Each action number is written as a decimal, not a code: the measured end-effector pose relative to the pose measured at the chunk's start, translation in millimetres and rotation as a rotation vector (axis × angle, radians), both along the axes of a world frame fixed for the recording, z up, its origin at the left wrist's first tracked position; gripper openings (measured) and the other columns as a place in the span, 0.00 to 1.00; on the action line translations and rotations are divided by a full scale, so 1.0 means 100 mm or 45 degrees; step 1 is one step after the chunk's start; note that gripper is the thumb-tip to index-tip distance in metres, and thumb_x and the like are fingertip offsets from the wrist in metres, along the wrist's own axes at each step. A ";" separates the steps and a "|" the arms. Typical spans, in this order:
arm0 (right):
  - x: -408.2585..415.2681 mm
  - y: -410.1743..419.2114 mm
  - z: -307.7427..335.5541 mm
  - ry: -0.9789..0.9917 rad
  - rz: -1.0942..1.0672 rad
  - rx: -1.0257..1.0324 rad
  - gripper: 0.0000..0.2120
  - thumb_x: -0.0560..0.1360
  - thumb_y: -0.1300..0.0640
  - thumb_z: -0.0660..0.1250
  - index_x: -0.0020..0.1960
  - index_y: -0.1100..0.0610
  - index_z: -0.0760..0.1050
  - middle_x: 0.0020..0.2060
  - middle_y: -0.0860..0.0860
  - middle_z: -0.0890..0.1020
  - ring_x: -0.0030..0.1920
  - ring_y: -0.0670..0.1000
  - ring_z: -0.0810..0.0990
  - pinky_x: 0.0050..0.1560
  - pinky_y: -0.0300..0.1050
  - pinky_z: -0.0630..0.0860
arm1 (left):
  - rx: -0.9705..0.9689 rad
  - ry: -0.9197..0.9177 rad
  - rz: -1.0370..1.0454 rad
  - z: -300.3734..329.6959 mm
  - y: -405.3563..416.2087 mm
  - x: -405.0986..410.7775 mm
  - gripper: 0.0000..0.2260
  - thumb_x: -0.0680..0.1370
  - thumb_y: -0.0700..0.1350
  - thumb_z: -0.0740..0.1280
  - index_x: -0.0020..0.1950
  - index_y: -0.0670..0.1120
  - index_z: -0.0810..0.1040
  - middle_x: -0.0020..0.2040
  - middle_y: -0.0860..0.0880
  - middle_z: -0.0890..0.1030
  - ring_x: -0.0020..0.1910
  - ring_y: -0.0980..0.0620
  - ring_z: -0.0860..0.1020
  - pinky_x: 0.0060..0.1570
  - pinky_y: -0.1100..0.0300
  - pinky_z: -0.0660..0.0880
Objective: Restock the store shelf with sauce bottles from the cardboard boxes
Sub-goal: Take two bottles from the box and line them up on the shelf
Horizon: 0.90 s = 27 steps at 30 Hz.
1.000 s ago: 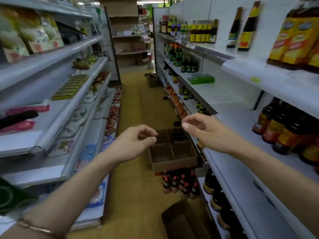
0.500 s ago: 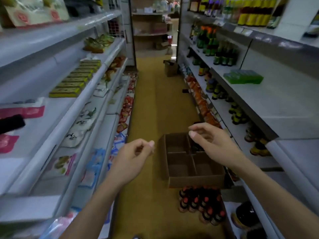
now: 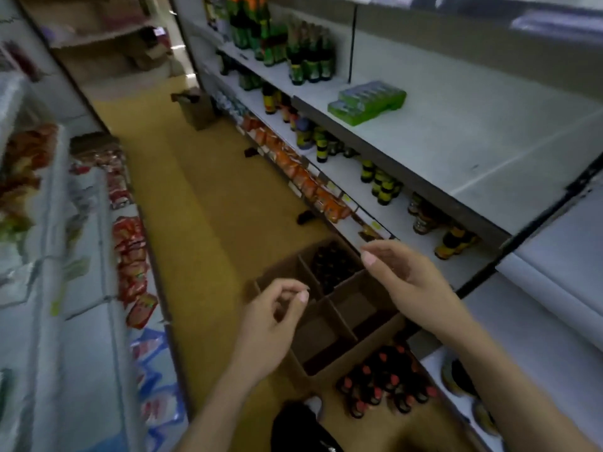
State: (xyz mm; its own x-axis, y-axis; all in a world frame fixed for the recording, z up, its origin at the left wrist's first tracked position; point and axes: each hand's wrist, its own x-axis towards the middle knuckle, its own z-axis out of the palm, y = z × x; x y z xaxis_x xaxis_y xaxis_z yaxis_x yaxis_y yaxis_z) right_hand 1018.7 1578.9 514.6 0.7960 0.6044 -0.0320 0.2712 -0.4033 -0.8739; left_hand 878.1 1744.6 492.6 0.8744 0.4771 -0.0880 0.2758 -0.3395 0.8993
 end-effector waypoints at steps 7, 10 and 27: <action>1.02 0.95 -0.28 0.209 -0.146 0.014 0.10 0.78 0.44 0.62 0.58 0.42 0.75 0.51 0.35 0.78 0.50 0.30 0.75 0.43 0.22 0.69 | -0.010 0.192 -0.184 0.02 1.16 1.29 0.06 0.80 0.52 0.61 0.50 0.54 0.78 0.45 0.53 0.82 0.43 0.58 0.80 0.47 0.59 0.77; 1.43 1.15 -0.31 0.300 -0.189 -0.027 0.08 0.78 0.43 0.61 0.56 0.41 0.73 0.51 0.34 0.77 0.51 0.32 0.74 0.44 0.27 0.69 | 0.022 0.245 -0.267 0.02 1.48 1.86 0.06 0.80 0.52 0.61 0.50 0.55 0.77 0.45 0.53 0.82 0.45 0.57 0.80 0.50 0.54 0.77; 2.36 2.44 -2.12 0.606 -1.211 -0.250 0.17 0.79 0.50 0.64 0.66 0.55 0.72 0.60 0.54 0.73 0.54 0.50 0.77 0.58 0.47 0.75 | 0.333 0.609 -1.312 -2.03 2.76 4.77 0.10 0.82 0.44 0.61 0.62 0.49 0.75 0.55 0.49 0.77 0.50 0.57 0.77 0.37 0.78 0.67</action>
State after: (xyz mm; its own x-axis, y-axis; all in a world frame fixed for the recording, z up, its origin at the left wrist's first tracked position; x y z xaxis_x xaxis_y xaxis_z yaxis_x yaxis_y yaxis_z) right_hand 1255.0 1822.9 302.7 0.8164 -0.3037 -0.4911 -0.5773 -0.4135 -0.7041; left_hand 1354.7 2020.8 289.1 0.7629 -0.3875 -0.5175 0.0530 -0.7602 0.6475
